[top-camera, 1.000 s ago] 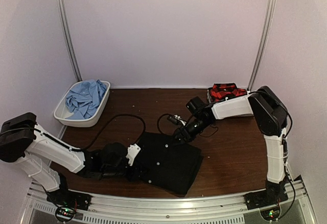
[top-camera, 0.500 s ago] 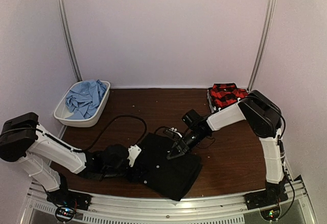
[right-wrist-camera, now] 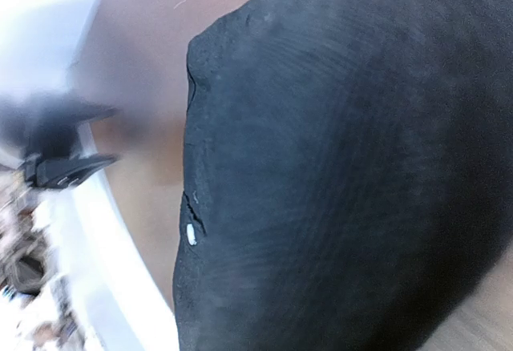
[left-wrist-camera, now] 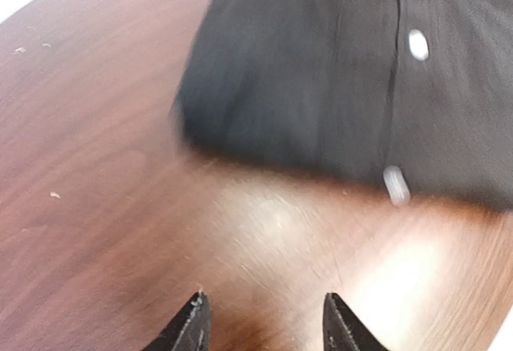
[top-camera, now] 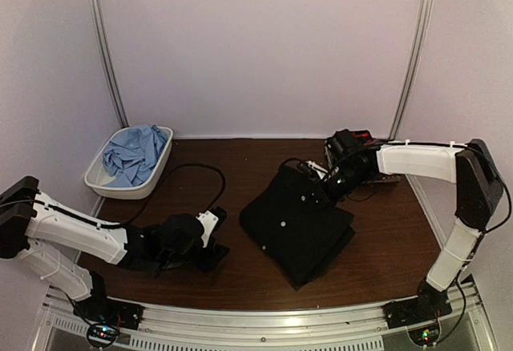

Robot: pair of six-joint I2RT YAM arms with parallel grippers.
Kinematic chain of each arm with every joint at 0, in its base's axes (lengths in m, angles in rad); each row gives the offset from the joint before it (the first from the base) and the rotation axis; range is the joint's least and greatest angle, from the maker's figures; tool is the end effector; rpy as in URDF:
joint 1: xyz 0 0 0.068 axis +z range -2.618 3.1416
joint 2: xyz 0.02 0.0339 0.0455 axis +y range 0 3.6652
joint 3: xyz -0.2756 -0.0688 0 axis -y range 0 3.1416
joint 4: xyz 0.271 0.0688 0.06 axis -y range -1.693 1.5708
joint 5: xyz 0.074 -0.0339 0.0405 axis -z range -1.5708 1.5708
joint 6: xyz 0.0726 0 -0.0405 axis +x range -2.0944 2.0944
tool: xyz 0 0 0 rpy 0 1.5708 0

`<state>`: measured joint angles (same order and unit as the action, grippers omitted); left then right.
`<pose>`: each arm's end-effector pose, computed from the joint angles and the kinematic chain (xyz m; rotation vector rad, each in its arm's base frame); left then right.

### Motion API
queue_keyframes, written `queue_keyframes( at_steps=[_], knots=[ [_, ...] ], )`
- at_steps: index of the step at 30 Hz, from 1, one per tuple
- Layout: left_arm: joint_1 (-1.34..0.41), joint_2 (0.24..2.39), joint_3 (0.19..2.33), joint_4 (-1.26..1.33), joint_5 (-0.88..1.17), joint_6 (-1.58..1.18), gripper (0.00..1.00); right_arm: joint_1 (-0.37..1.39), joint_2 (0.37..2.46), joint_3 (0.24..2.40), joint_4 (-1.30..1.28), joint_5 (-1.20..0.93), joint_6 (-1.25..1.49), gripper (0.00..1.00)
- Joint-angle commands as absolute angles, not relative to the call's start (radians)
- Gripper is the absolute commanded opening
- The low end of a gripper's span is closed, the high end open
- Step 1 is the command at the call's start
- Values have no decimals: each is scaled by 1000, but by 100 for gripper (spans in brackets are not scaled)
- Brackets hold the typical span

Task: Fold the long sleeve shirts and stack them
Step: Pick up the square-folded shirt from the center of the board, then turn over the square-folded shirt at the center of the board.

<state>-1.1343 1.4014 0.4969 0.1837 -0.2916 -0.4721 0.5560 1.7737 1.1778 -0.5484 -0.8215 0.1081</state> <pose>0.1441 -0.2595 0.1145 0.6040 2.2280 -0.5153 0.2986 0.2481 0.1686 -0.8537 2.5937 1.3112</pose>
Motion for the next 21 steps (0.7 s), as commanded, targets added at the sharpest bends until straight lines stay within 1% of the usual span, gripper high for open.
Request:
queue_keyframes(
  at_steps=[1, 4, 7, 10, 14, 19, 21],
  knots=[
    [-1134, 1349, 586, 47, -448, -491, 55, 520, 1622, 1332, -869, -208, 136, 0],
    [-1130, 1337, 633, -31, -498, -501, 61, 518, 1582, 1429, -1002, 102, 174, 0],
    [-1114, 1328, 676, -96, -514, -530, 65, 521, 1588, 1517, -1108, 300, 214, 0],
    [-1095, 1313, 699, -129, -510, -554, 69, 546, 1618, 1549, -1153, 402, 247, 0],
    [-1065, 1298, 717, -161, -508, -576, 75, 633, 1703, 1561, -1216, 520, 343, 0],
    [-994, 1271, 711, -192, -464, -611, 80, 832, 1855, 1570, -1290, 596, 514, 0],
    [-970, 1257, 702, -197, -449, -613, 81, 917, 1940, 1607, -1319, 607, 576, 5]
  ],
)
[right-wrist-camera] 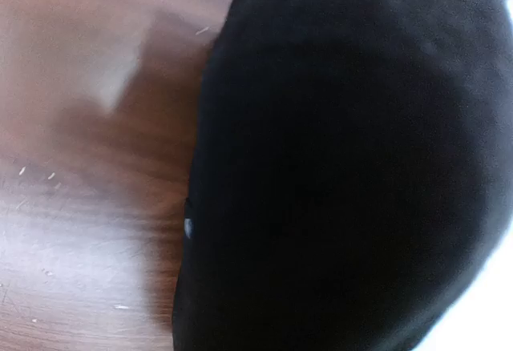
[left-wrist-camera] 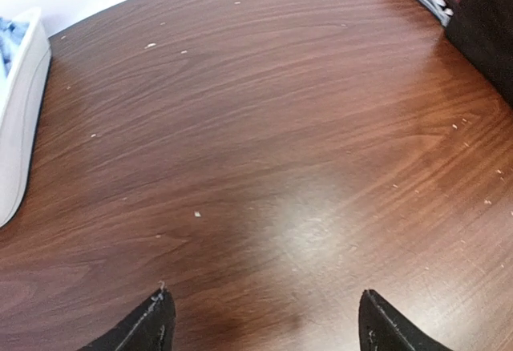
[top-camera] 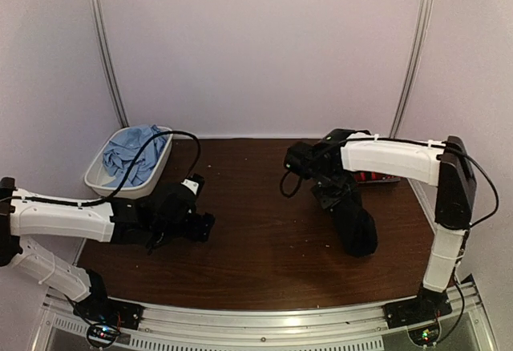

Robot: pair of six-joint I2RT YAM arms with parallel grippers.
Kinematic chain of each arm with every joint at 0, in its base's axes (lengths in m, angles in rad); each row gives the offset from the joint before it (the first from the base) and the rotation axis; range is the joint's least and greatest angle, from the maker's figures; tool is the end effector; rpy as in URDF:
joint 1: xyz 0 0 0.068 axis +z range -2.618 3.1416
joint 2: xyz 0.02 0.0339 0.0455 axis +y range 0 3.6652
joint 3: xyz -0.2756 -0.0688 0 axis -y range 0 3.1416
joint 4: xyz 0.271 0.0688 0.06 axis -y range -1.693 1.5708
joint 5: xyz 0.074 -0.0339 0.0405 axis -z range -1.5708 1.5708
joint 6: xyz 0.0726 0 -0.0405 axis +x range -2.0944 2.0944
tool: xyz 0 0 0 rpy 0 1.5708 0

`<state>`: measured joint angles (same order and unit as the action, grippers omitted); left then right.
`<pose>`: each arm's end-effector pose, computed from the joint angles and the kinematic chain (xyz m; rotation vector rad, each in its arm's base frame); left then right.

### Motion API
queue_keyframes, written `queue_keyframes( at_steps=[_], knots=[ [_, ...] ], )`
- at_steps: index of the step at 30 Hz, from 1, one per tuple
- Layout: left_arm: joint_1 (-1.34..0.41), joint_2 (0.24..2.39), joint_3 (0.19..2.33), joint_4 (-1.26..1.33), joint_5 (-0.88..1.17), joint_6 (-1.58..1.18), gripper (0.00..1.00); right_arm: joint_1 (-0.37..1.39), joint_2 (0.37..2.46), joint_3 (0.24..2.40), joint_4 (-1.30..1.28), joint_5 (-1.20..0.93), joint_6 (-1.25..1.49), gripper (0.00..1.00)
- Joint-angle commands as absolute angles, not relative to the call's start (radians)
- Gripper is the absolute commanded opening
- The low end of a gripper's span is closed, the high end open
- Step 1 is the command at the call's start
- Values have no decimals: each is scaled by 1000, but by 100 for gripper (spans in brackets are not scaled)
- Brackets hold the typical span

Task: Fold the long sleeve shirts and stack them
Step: Turn over the square-folded shirt at the center of the board.

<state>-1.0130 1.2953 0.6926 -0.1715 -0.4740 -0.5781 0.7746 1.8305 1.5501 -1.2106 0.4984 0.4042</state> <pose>0.1876 -0.2382 0.1776 0.2618 2.2437 -0.2955 0.2950 0.2401 0.2252 -0.4794 2.7108 -0.5213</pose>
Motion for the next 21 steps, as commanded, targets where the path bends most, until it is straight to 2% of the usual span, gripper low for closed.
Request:
queue_keyframes(
  at_steps=[1, 6, 10, 13, 15, 17, 21],
  knots=[
    [-961, 1249, 699, -198, -446, -611, 81, 955, 1980, 1629, -1326, 604, 598, 8],
    [-926, 1213, 695, -225, -458, -603, 82, 1124, 2187, 1796, -1353, 549, 664, 24],
    [-915, 1184, 695, -258, -470, -606, 83, 1219, 2320, 1955, -1353, 502, 672, 40],
    [-911, 1153, 695, -280, -484, -611, 84, 1267, 2377, 2040, -1355, 478, 676, 57],
    [-910, 1131, 691, -290, -493, -615, 84, 1292, 2385, 2066, -1344, 467, 671, 75],
    [-907, 1108, 685, -292, -494, -615, 85, 1308, 2374, 2068, -1323, 445, 660, 86],
    [-904, 1090, 682, -292, -498, -614, 86, 1327, 2300, 2013, -1242, 396, 636, 90]
  ],
)
